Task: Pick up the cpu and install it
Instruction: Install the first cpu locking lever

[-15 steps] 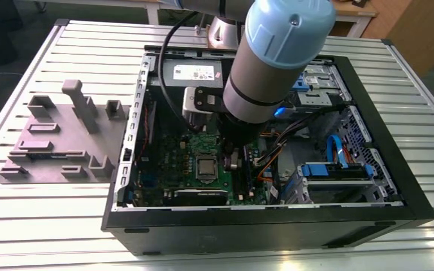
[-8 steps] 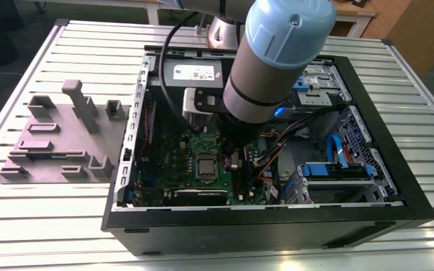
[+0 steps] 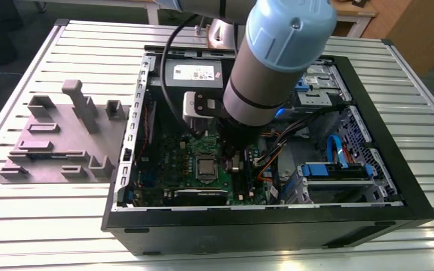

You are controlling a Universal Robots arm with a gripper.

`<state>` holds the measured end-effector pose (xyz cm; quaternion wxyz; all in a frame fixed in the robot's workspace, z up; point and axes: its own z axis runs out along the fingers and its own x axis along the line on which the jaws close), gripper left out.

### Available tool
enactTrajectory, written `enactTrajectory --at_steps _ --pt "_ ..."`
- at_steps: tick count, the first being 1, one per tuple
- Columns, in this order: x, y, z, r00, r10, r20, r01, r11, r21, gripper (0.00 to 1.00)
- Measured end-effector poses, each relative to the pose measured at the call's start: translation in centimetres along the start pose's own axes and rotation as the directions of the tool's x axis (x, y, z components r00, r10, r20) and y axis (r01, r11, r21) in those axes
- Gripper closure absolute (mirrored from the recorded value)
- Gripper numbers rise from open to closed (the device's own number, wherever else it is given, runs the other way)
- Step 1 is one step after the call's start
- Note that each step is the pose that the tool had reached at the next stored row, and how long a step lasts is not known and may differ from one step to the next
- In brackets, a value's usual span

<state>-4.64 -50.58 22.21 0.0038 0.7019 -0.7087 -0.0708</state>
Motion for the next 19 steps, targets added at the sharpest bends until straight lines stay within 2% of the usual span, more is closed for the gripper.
enactTrajectory --at_steps 12,16,19 --pt "0.61 -0.15 1.21 1.0000 0.000 0.0001 0.000 1.0000 0.0023 0.90" --pt "0.82 -0.16 1.36 1.0000 -0.001 -0.0006 0.001 1.0000 0.0025 0.90" --pt "0.93 -0.17 1.39 1.0000 -0.001 -0.0042 0.001 1.0000 0.0036 0.90"
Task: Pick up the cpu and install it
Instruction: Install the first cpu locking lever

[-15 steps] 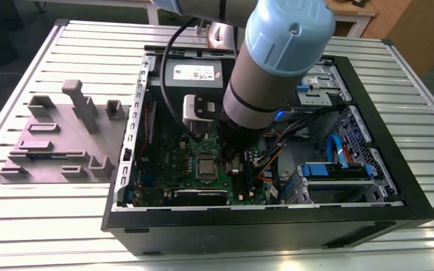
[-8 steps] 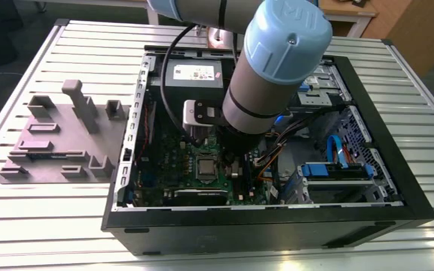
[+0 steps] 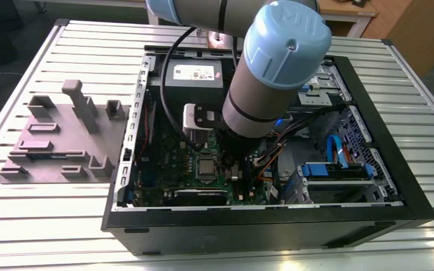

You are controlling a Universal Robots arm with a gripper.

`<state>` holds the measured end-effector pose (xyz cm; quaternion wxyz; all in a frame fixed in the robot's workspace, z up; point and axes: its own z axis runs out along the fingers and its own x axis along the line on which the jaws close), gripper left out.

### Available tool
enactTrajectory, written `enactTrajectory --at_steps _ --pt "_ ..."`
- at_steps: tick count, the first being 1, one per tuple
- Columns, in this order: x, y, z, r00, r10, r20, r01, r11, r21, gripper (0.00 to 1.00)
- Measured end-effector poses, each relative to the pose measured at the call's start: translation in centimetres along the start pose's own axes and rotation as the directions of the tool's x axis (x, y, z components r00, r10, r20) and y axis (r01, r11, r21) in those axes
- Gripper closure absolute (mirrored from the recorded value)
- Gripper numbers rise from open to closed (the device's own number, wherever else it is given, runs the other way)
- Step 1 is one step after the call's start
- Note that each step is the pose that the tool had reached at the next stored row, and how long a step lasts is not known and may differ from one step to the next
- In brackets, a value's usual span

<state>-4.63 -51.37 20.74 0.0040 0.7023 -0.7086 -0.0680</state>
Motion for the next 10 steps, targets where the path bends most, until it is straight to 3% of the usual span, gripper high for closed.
enactTrajectory --at_steps 10 --pt "0.06 -0.05 0.50 0.9998 0.001 -0.0208 -0.001 1.0000 0.0046 0.90"
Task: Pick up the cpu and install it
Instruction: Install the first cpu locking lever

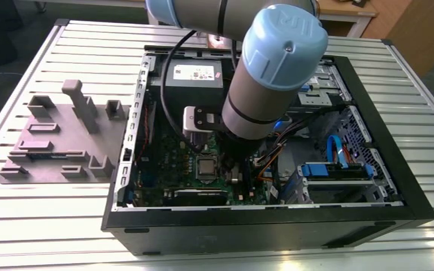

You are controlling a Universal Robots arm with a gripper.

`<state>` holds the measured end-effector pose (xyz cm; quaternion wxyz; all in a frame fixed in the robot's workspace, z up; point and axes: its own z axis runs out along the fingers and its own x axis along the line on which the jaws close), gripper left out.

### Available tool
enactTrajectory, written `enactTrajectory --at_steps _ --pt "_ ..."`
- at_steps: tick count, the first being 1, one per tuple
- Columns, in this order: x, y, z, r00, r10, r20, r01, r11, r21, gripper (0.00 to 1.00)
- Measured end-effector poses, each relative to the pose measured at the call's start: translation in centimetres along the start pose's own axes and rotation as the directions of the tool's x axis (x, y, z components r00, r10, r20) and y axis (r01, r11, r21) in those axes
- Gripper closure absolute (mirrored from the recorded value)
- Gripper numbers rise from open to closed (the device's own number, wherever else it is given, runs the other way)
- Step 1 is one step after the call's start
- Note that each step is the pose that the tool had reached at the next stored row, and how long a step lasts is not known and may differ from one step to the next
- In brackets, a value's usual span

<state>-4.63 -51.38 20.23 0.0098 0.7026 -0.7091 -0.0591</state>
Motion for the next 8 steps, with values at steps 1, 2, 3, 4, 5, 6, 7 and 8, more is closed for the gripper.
enactTrajectory --at_steps 1,2,3,4,5,6,7,8 --pt "0.01 0.00 0.06 1.0000 0.000 -0.0035 0.000 1.0000 0.0003 0.90" --pt "0.01 -0.01 0.12 1.0000 0.001 -0.0066 -0.001 1.0000 0.0007 0.90" --pt "0.01 -0.02 0.17 1.0000 0.001 -0.0095 -0.001 1.0000 0.0009 0.90" --pt "0.02 -0.02 0.23 0.9999 0.001 -0.0117 -0.001 1.0000 0.0012 0.90" --pt "0.03 -0.03 0.30 0.9999 0.000 -0.0128 0.000 1.0000 0.0012 0.90" --pt "0.03 -0.04 0.38 0.9999 0.000 -0.0129 0.000 1.0000 0.0014 0.90" --pt "0.04 -0.05 0.47 0.9999 -0.001 -0.0128 0.001 1.0000 0.0016 0.90" --pt "0.04 -0.05 0.55 0.9999 -0.002 -0.0128 0.002 1.0000 0.0016 0.90"
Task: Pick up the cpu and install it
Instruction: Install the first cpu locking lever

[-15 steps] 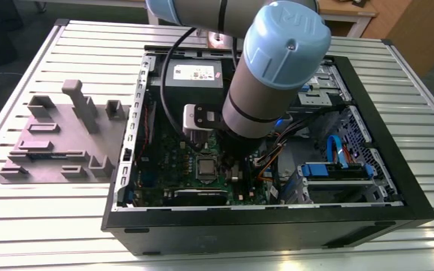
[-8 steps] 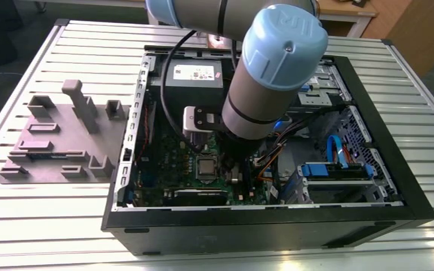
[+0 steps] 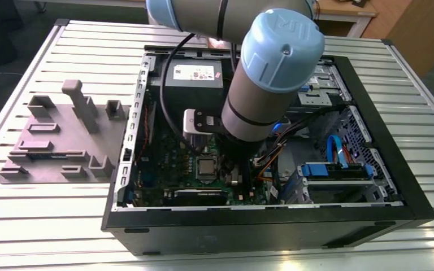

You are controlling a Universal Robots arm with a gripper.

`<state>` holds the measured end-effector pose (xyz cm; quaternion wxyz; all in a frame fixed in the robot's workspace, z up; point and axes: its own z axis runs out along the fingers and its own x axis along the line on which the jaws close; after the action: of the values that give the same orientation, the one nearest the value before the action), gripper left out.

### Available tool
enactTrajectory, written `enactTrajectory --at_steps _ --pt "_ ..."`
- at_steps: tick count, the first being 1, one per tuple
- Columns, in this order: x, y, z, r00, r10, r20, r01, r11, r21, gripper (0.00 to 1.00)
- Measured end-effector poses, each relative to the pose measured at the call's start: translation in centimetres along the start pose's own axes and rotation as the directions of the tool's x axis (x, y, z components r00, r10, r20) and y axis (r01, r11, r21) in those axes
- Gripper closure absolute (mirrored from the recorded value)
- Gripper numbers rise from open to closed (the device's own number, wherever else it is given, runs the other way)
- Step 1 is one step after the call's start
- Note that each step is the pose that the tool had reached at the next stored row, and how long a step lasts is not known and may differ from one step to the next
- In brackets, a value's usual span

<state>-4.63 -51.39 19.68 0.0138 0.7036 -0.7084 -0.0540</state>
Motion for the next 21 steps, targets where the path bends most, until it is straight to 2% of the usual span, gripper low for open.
enactTrajectory --at_steps 4,21 --pt "0.01 -0.02 0.23 1.0000 -0.002 -0.0005 0.002 1.0000 0.0008 0.90" --pt "0.03 -0.05 0.52 1.0000 -0.003 -0.0005 0.003 1.0000 0.0010 0.90"
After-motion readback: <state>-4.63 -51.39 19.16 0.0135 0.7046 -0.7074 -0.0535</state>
